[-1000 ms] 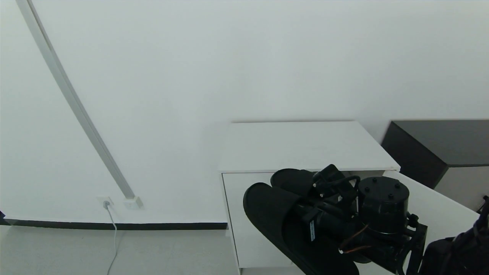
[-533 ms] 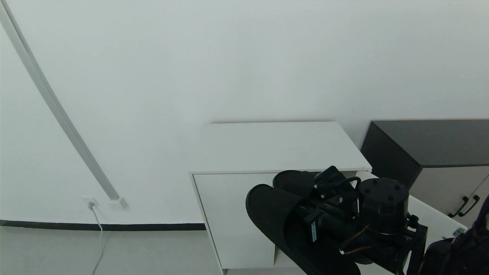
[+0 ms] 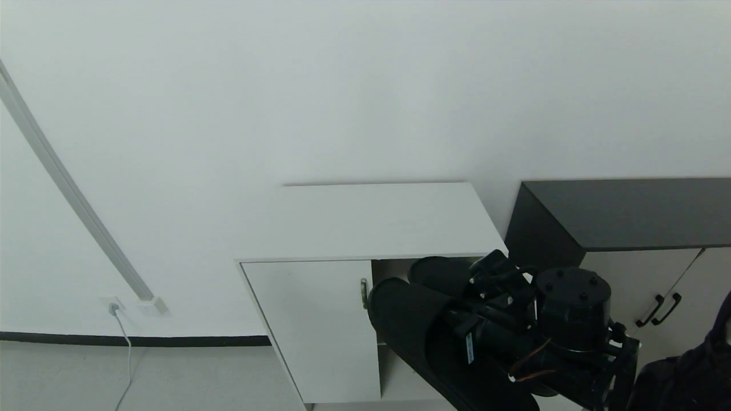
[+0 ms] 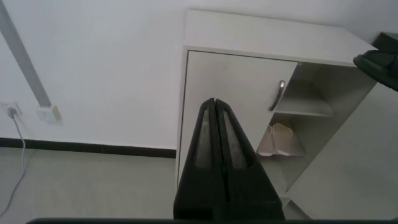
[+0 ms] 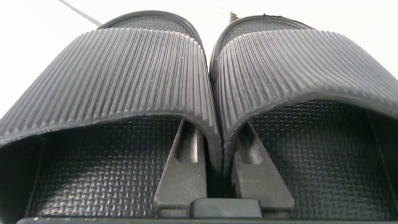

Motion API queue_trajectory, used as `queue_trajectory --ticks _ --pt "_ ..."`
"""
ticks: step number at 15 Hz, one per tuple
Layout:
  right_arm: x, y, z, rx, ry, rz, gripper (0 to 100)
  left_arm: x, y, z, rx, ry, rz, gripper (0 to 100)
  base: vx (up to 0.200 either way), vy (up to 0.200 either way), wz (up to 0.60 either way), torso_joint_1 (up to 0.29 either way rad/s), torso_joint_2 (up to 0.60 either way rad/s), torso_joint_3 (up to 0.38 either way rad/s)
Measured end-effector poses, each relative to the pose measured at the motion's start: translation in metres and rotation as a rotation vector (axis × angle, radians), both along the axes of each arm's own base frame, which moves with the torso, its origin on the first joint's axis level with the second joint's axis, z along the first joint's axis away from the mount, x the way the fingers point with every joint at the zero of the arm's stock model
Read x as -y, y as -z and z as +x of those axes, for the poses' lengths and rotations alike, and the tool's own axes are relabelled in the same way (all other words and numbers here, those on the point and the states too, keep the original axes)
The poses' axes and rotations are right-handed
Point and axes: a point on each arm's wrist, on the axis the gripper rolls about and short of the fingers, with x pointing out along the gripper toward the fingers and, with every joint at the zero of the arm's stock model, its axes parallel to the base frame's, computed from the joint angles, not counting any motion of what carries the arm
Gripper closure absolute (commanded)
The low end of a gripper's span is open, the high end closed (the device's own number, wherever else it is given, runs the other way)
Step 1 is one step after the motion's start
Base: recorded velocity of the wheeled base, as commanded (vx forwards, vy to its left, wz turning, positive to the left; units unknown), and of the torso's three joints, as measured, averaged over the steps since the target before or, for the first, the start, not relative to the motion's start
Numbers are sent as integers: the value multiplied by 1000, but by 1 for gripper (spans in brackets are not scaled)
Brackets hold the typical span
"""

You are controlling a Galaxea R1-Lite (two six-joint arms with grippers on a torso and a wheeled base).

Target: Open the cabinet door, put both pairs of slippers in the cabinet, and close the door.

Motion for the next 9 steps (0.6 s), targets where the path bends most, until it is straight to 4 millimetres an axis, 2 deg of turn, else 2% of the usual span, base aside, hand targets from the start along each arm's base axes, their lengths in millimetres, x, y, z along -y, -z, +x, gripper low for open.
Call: queue_trajectory --ticks 7,9 --pt "-1 2 0 -5 -4 -5 100 0 0 0 0 1 -1 100 0 0 0 0 0 0" --pt "0 2 0 -6 0 -6 100 0 0 0 0 0 -1 100 0 0 0 -71 171 93"
